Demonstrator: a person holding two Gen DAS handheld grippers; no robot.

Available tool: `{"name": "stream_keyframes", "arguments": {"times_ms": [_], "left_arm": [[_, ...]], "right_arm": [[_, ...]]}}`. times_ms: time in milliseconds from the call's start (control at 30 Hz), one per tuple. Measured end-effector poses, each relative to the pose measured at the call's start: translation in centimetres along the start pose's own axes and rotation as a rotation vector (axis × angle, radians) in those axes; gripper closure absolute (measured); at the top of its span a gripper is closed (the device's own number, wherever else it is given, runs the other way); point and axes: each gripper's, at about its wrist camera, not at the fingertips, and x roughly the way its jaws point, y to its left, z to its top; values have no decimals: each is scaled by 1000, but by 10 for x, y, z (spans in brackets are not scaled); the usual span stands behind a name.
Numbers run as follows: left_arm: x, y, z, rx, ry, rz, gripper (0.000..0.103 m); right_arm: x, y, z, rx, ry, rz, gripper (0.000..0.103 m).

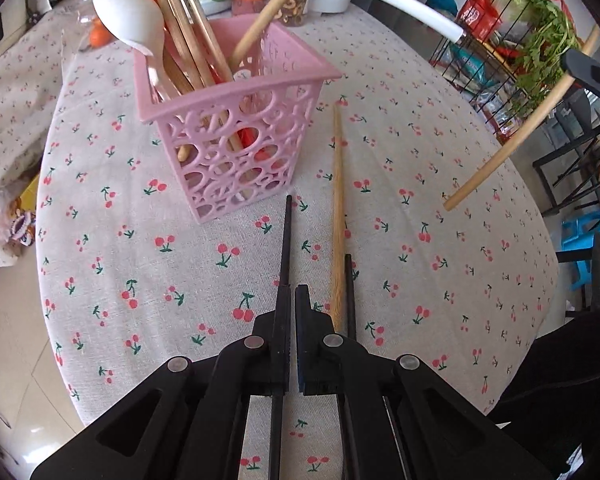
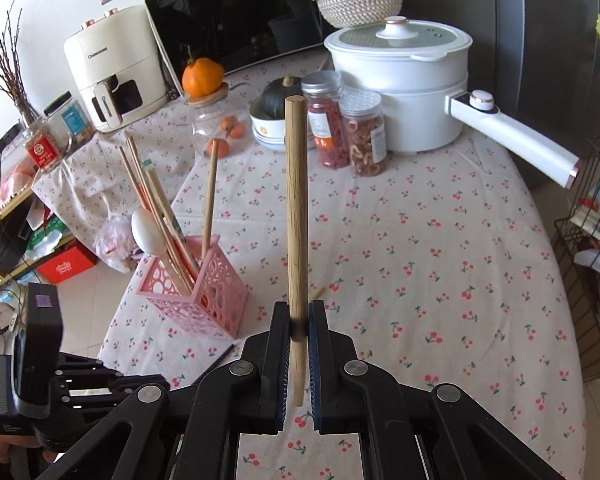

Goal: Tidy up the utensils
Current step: 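Carry the black chopstick in the left tool over the pink basket while the right tool follows, then lower both chopsticks into the pink basket and open both tools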

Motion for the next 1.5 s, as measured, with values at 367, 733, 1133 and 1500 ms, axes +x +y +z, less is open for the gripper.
{"name": "stream_keyframes", "arguments": {"times_ms": [367, 733, 1133, 1500], "left_arm": [[19, -7, 6, 22, 61, 67, 97], [-57, -27, -9, 110, -164, 105, 98], [-179, -29, -22, 137, -514, 41, 98], [-247, -21, -1, 55, -819, 42, 98]], "right_arm": [[9, 6, -5, -9, 30, 2, 99], [6, 13, -6, -9, 15, 7, 99], [-39, 44, 6, -36, -141, 68, 99], [-59, 57, 30, -9, -272, 84, 98]]}}
